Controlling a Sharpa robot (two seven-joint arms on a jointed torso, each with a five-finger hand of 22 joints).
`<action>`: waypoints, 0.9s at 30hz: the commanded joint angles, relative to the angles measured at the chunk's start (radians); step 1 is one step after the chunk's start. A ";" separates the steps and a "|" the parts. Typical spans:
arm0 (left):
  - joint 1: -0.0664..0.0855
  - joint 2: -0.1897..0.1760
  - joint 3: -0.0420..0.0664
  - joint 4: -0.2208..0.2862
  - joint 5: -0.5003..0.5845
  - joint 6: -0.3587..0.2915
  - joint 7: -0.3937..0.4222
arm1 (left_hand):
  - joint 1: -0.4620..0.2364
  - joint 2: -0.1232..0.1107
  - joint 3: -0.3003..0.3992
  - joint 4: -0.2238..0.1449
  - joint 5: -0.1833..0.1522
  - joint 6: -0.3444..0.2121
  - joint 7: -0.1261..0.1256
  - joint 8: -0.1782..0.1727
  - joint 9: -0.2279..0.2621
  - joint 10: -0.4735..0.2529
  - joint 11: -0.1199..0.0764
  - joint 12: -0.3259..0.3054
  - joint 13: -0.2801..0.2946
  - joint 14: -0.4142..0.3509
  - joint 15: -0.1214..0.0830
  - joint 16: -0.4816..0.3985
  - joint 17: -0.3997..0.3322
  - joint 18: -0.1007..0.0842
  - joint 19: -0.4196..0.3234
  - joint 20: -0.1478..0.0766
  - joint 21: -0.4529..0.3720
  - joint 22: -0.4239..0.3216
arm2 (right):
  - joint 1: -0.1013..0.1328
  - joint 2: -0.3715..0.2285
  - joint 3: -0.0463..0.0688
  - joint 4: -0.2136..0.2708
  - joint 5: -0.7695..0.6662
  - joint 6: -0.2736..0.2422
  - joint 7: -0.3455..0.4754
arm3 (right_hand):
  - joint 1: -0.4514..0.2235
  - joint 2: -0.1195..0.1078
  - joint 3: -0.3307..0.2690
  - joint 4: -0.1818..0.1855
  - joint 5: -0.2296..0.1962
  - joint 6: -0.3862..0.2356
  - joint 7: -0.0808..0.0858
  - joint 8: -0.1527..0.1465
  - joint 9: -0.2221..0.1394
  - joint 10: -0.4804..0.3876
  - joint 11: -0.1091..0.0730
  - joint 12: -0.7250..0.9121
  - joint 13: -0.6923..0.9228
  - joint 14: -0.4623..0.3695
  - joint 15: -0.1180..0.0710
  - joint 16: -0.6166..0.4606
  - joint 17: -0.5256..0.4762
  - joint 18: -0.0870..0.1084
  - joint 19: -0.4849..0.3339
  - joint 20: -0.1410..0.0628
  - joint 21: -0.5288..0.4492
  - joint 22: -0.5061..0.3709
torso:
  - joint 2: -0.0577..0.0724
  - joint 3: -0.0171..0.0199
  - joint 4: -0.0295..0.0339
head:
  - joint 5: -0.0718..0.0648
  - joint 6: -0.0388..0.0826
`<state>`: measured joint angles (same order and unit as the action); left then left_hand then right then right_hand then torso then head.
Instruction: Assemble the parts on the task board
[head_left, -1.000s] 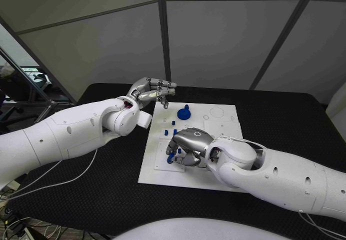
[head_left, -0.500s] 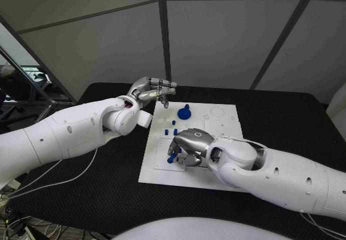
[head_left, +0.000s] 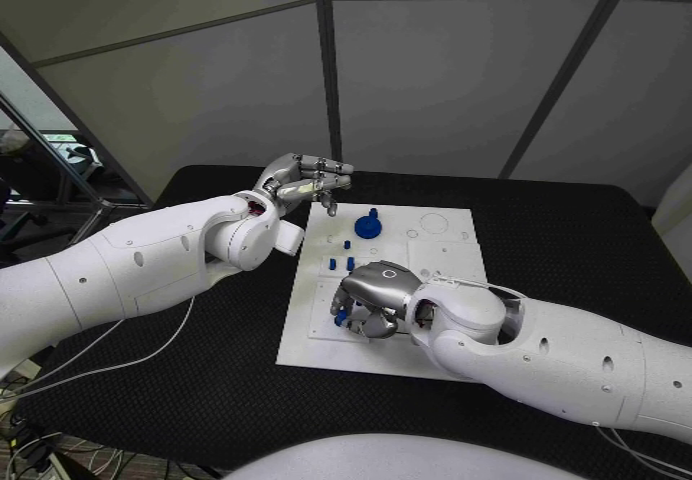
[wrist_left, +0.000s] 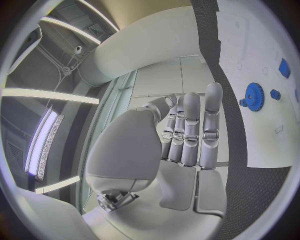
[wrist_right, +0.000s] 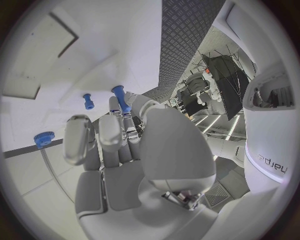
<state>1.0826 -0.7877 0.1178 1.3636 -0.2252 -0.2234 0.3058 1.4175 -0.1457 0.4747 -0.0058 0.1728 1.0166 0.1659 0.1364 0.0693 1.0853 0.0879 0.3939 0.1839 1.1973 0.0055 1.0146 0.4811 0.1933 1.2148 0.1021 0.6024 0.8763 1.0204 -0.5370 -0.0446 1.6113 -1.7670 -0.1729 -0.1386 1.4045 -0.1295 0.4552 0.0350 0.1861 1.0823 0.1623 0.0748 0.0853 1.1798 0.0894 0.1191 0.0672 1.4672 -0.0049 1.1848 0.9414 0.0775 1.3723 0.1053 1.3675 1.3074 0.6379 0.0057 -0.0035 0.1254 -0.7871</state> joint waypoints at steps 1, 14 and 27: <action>0.002 0.001 0.001 0.001 0.003 0.008 0.007 | -0.002 0.010 -0.001 -0.006 -0.004 -0.002 -0.001 0.003 -0.002 -0.009 -0.002 0.003 0.001 -0.008 -0.002 -0.005 -0.001 -0.010 -0.007 -0.003 -0.006 -0.001 | -0.004 0.001 -0.008 -0.006 -0.011 0.008 -0.004 | -0.014 -0.010 -0.004 0.004 0.006 -0.025 0.002 -0.012 -0.008 -0.018 0.004 -0.010 -0.002 0.005 0.012 0.001 -0.003 -0.007 -0.009 0.005 -0.008 0.002 | 0.000 0.0004 0.0000 | 0.000 -0.002; 0.002 0.002 0.001 0.000 0.003 0.008 0.007 | -0.002 0.010 -0.001 -0.006 -0.004 -0.002 -0.001 0.003 -0.002 -0.009 -0.002 0.003 0.001 -0.008 -0.002 -0.005 -0.001 -0.010 -0.007 -0.003 -0.006 -0.001 | -0.005 -0.009 -0.013 0.003 -0.005 -0.088 0.008 | -0.037 -0.036 -0.031 0.012 0.008 -0.123 -0.005 -0.013 -0.019 -0.096 0.010 -0.019 -0.001 -0.009 0.018 -0.017 -0.038 0.006 -0.049 0.014 -0.050 -0.044 | 0.000 0.0011 -0.0014 | 0.000 0.003; 0.002 0.002 0.000 -0.002 0.003 0.009 0.007 | -0.002 0.010 -0.001 -0.006 -0.004 -0.002 -0.001 0.003 -0.002 -0.009 -0.002 0.003 0.001 -0.008 -0.002 -0.005 -0.001 -0.010 -0.007 -0.003 -0.006 -0.001 | -0.005 -0.048 -0.012 0.039 0.060 -0.276 0.077 | -0.038 -0.038 -0.114 0.017 0.017 -0.190 -0.011 -0.011 -0.017 -0.199 0.022 0.022 0.002 -0.051 0.028 -0.100 -0.160 0.030 -0.124 0.024 -0.142 -0.141 | -0.002 0.0003 -0.0012 | -0.002 0.008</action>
<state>1.0826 -0.7867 0.1177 1.3612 -0.2251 -0.2232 0.3057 1.4175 -0.1457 0.4747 -0.0057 0.1728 1.0166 0.1659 0.1364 0.0694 1.0853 0.0879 0.3939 0.1836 1.1974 0.0055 1.0146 0.4813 0.1393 1.2148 0.1021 0.6024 0.8764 1.0143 -0.5816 -0.0576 1.6426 -1.7406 -0.3596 -0.1040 1.3710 -0.1630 0.3469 0.0516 0.2001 0.8990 0.1497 0.0631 0.0674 0.9873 0.1103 0.1371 0.0681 1.4236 0.0232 1.0882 0.7851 0.0936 1.2561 0.1286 1.2294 1.1688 0.6368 0.0065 -0.0047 0.1235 -0.7797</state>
